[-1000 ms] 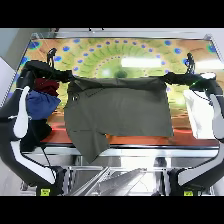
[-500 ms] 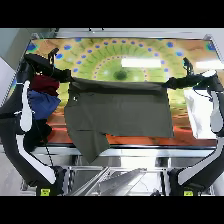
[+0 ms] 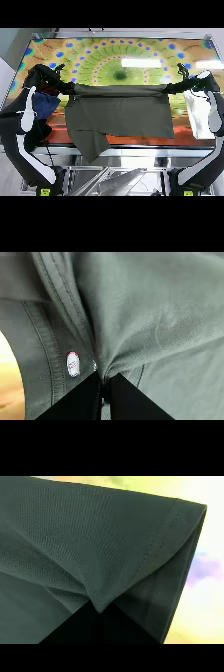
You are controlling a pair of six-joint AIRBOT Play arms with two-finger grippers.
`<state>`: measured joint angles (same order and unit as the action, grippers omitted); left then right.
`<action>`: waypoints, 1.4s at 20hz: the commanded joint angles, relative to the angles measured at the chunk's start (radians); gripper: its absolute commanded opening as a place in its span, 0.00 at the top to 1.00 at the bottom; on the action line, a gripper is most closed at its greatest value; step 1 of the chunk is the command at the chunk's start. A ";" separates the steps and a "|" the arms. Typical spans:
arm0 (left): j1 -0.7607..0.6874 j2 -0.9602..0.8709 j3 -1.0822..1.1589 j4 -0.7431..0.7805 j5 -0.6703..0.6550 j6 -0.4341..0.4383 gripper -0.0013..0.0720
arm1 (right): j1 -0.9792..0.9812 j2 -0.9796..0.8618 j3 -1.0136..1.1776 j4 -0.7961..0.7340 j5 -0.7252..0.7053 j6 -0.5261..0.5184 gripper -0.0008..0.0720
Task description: Fold the shirts.
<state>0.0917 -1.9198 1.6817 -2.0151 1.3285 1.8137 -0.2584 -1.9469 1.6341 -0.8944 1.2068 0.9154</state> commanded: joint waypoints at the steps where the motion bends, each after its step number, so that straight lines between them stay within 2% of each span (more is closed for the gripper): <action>1: -0.005 0.001 -0.032 0.007 -0.015 0.002 0.95 | 0.008 0.000 0.000 -0.051 -0.003 0.001 0.95; 9: -0.012 0.002 -0.030 -0.006 0.034 0.001 0.95 | 0.023 0.005 0.001 -0.089 0.014 0.006 0.94; 10: -0.015 0.002 -0.025 -0.013 0.041 -0.001 0.95 | 0.025 0.011 0.003 -0.089 0.019 0.006 0.88; 11: -0.018 0.002 -0.011 -0.029 0.053 -0.001 0.85 | 0.025 0.021 0.003 -0.089 0.022 0.006 0.74; 12: -0.023 0.002 0.009 -0.030 0.068 -0.002 0.37 | 0.024 0.034 0.003 -0.091 0.022 0.018 0.73; 13: -0.032 0.002 0.034 -0.027 0.081 -0.020 0.13 | 0.021 0.049 0.003 -0.094 0.022 0.037 0.73; 14: -0.032 0.002 0.067 -0.026 0.098 -0.054 0.13 | 0.019 0.069 0.003 -0.124 0.022 0.070 0.65; 15: -0.032 0.002 0.103 -0.026 0.126 -0.087 0.13 | 0.019 0.093 0.003 -0.179 0.023 0.126 0.41; 16: -0.032 0.002 0.146 -0.026 0.170 -0.120 0.19 | 0.019 0.117 0.003 -0.235 0.035 0.186 0.33; 19: -0.025 0.035 0.226 -0.017 0.332 -0.171 0.20 | -0.006 0.208 0.002 -0.315 0.115 0.277 0.33; 21: -0.025 0.145 0.132 0.027 0.354 -0.175 0.20 | -0.049 0.254 -0.022 -0.314 0.186 0.292 0.33; 23: -0.034 0.298 -0.054 0.100 0.335 -0.174 0.20 | -0.111 0.292 -0.094 -0.312 0.273 0.306 0.33; 25: -0.032 0.489 -0.318 0.110 0.270 -0.177 0.20 | -0.181 0.336 -0.222 -0.298 0.325 0.308 0.33; 28: -0.024 0.768 -0.730 0.109 0.176 -0.213 0.20 | -0.259 0.401 -0.431 -0.257 0.290 0.282 0.33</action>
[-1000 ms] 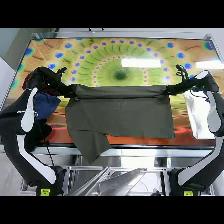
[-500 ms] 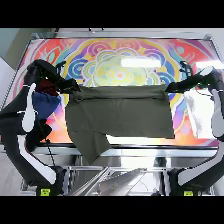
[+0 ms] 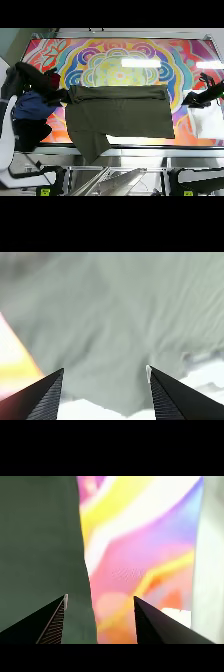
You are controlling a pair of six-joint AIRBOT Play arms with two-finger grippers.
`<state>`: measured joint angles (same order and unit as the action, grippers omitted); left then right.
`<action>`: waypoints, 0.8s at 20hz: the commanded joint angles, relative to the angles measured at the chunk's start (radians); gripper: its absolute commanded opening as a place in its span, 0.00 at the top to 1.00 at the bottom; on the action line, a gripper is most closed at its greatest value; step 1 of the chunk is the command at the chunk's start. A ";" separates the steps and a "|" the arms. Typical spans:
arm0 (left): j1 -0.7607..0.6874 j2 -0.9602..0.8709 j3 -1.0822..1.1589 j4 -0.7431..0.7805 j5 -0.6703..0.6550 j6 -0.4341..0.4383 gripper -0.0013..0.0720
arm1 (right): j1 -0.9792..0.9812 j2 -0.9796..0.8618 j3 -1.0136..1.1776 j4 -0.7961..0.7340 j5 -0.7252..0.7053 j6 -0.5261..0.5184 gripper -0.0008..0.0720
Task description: Fold the shirts.
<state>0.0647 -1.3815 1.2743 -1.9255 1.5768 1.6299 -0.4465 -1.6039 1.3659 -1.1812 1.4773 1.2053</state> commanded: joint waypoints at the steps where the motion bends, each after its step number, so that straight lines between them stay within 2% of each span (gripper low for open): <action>1: 0.001 0.298 -0.427 0.013 -0.090 -0.039 0.20 | -0.080 0.069 -0.221 0.041 -0.008 -0.019 0.33; 4: 0.001 0.455 -0.661 -0.064 -0.142 -0.051 0.20 | -0.074 0.070 -0.378 0.080 -0.090 -0.060 0.33; 8: 0.001 0.549 -0.829 -0.175 -0.246 -0.062 0.20 | -0.046 0.070 -0.519 0.131 -0.198 -0.103 0.33; 14: 0.000 0.533 -0.951 -0.201 -0.375 -0.079 0.20 | 0.024 0.058 -0.541 0.207 -0.241 -0.148 0.33; 16: 0.000 0.483 -0.964 -0.243 -0.441 -0.050 0.19 | 0.040 0.058 -0.541 0.233 -0.244 -0.163 0.33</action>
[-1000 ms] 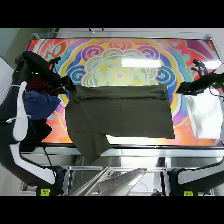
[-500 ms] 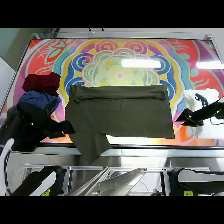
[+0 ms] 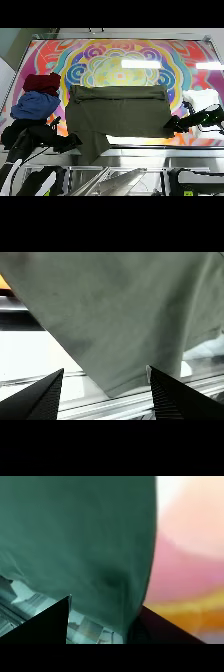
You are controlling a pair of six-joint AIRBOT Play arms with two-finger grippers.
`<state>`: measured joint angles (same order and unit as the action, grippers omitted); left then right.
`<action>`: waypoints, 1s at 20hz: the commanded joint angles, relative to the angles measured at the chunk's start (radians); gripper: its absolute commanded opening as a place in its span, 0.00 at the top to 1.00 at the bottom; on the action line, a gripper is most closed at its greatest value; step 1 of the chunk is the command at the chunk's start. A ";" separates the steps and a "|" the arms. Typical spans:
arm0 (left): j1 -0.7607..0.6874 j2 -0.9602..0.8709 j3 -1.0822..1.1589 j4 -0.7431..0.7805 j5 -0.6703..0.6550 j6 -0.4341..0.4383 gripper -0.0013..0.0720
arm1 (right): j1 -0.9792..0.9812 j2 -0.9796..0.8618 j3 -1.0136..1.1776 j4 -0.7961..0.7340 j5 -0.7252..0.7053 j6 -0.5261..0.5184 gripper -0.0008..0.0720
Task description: Fold the shirts.
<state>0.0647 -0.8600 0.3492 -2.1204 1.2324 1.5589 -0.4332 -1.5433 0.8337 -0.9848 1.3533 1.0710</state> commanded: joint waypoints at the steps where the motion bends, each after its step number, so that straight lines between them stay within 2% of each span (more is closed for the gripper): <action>1: 0.000 -0.065 -0.037 -0.055 -0.124 0.034 0.20 | 0.032 -0.003 -0.009 0.038 -0.119 -0.029 0.33; 7: 0.000 -0.262 0.027 -0.060 -0.175 0.094 0.20 | 0.037 -0.003 -0.009 0.040 -0.116 -0.033 0.33; 8: 0.000 -0.288 0.040 -0.084 -0.187 0.114 0.23 | 0.037 -0.003 -0.009 0.040 -0.114 -0.032 0.33; 10: 0.000 -0.326 0.081 -0.127 -0.162 0.181 0.83 | 0.037 -0.003 -0.009 0.040 -0.099 -0.040 0.33; 11: 0.000 -0.331 0.103 -0.130 -0.141 0.198 0.95 | 0.036 -0.002 -0.009 0.039 -0.087 -0.042 0.33; 13: 0.001 -0.312 0.150 -0.126 -0.110 0.204 0.95 | 0.036 -0.003 -0.007 0.037 -0.065 -0.048 0.33; 14: 0.001 -0.292 0.169 -0.125 -0.099 0.203 0.95 | 0.036 -0.003 -0.003 0.034 -0.053 -0.051 0.45; 15: 0.001 -0.267 0.186 -0.126 -0.088 0.202 0.95 | 0.036 -0.003 0.003 0.033 -0.034 -0.055 0.69; 16: 0.001 -0.244 0.200 -0.127 -0.069 0.197 0.95 | 0.036 -0.002 0.008 0.028 -0.014 -0.054 0.80; 18: 0.000 -0.193 0.230 -0.130 -0.046 0.194 0.95 | 0.036 0.000 0.023 0.025 0.035 -0.054 0.95; 20: 0.001 -0.132 0.288 -0.134 -0.059 0.184 0.95 | 0.036 0.013 0.068 0.026 0.069 -0.050 0.95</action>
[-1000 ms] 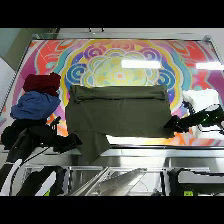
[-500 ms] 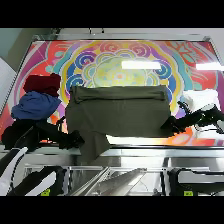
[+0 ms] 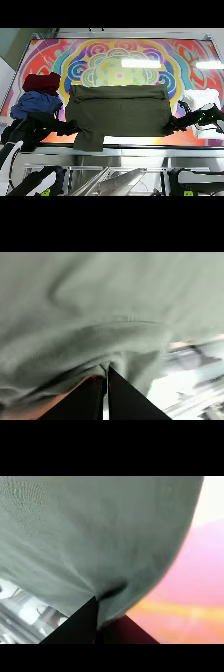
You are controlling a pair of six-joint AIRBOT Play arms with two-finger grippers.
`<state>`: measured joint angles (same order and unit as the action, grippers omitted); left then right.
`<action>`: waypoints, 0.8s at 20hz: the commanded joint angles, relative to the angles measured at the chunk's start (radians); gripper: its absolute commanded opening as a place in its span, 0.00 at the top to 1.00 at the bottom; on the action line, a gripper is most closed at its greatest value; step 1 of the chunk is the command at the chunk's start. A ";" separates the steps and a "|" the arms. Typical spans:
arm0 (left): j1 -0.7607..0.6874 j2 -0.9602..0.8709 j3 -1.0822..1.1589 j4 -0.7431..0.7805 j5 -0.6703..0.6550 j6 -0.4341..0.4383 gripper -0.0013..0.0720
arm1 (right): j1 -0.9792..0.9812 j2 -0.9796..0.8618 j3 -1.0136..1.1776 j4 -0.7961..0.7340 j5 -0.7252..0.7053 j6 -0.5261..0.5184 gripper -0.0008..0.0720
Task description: Fold the shirts.
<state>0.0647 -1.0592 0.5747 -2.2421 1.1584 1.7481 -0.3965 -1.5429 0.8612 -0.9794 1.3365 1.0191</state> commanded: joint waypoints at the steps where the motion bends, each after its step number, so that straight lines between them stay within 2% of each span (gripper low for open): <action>1: 0.001 0.094 0.101 -0.011 0.012 -0.011 0.95 | -0.001 0.024 0.072 0.023 0.100 0.002 0.95; 5: 0.001 0.121 0.279 0.040 -0.007 -0.014 0.95 | 0.001 0.058 0.228 0.040 0.102 0.034 0.95; 8: 0.001 0.002 0.394 0.107 0.001 -0.020 0.95 | 0.002 0.058 0.283 0.158 -0.031 0.020 0.95; 11: 0.001 -0.147 0.524 0.104 -0.059 -0.017 0.95 | 0.011 0.032 0.307 0.342 -0.149 -0.079 0.95; 16: 0.000 -0.387 0.705 0.105 -0.060 0.006 0.95 | 0.105 -0.105 0.381 0.362 -0.298 -0.169 0.95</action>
<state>0.0647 -1.3220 1.1828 -2.1433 1.1038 1.7409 -0.3363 -1.5822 1.1976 -0.6682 1.1496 0.9237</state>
